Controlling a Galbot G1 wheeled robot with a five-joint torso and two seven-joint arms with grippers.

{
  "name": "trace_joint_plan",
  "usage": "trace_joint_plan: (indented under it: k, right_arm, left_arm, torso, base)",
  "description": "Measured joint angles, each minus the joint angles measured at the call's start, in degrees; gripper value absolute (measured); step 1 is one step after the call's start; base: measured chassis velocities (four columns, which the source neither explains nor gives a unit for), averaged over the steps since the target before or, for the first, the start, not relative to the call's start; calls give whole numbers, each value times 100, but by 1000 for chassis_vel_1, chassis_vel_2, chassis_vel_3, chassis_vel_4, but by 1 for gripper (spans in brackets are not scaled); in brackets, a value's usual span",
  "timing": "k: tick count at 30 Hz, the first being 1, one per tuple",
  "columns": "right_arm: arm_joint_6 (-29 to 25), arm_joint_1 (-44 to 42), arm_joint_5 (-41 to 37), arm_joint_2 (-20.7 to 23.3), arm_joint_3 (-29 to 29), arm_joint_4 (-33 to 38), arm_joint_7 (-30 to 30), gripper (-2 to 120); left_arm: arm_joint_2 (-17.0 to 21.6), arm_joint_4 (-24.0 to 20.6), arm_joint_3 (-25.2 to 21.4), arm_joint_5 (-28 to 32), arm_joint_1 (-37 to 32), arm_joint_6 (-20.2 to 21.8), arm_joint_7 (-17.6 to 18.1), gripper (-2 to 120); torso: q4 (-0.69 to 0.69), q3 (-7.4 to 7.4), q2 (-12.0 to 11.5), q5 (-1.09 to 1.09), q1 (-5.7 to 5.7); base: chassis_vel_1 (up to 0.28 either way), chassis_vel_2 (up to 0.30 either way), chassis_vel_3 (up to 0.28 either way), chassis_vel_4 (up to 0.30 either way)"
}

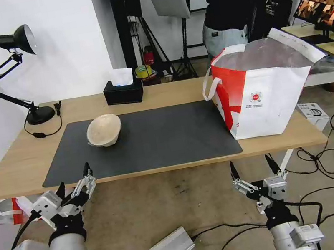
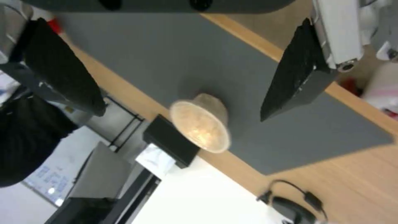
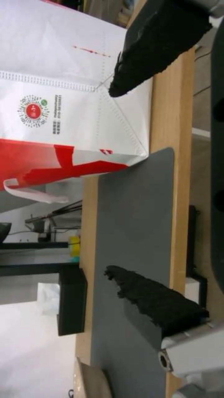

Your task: Pick up the trash from the table and place it into the takeout bag.

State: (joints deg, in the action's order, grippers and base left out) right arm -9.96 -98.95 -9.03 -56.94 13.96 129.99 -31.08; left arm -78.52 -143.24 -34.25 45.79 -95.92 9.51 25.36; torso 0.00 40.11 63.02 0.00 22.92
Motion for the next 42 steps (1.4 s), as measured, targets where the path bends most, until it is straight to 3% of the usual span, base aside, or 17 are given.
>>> trace_joint_plan:
  k: [8, 21, 29, 37, 42]
  right_arm:
    - [0, 0, 0, 0, 0, 0, 0, 100]
    - [0, 0, 0, 0, 0, 0, 1, 100]
    - [0, 0, 0, 0, 0, 0, 0, 100]
    - [0, 0, 0, 0, 0, 0, 0, 100]
    - [0, 0, 0, 0, 0, 0, 0, 100]
  left_arm:
    - [353, 0, -167, 1295, 512, 83, 478, 100]
    - [763, 103, -282, 2388, 1361, 205, 1122, 100]
    - [963, 483, -205, 2863, 2004, 236, 1455, 100]
    - [1064, 1021, -63, 3814, 2848, 374, 1974, 100]
    - [1078, 1330, 55, 4019, 3110, 440, 2081, 100]
  torso:
    - [0, 0, 0, 0, 0]
    - [0, 0, 0, 0, 0]
    - [0, 0, -1, 0, 0]
    - [-1, 0, 0, 0, 0]
    - [0, 0, 0, 0, 0]
  base:
    - [0, 0, 0, 0]
    - [0, 0, 0, 0]
    - [0, 0, 0, 0]
    - [0, 0, 0, 0]
    - [0, 0, 0, 0]
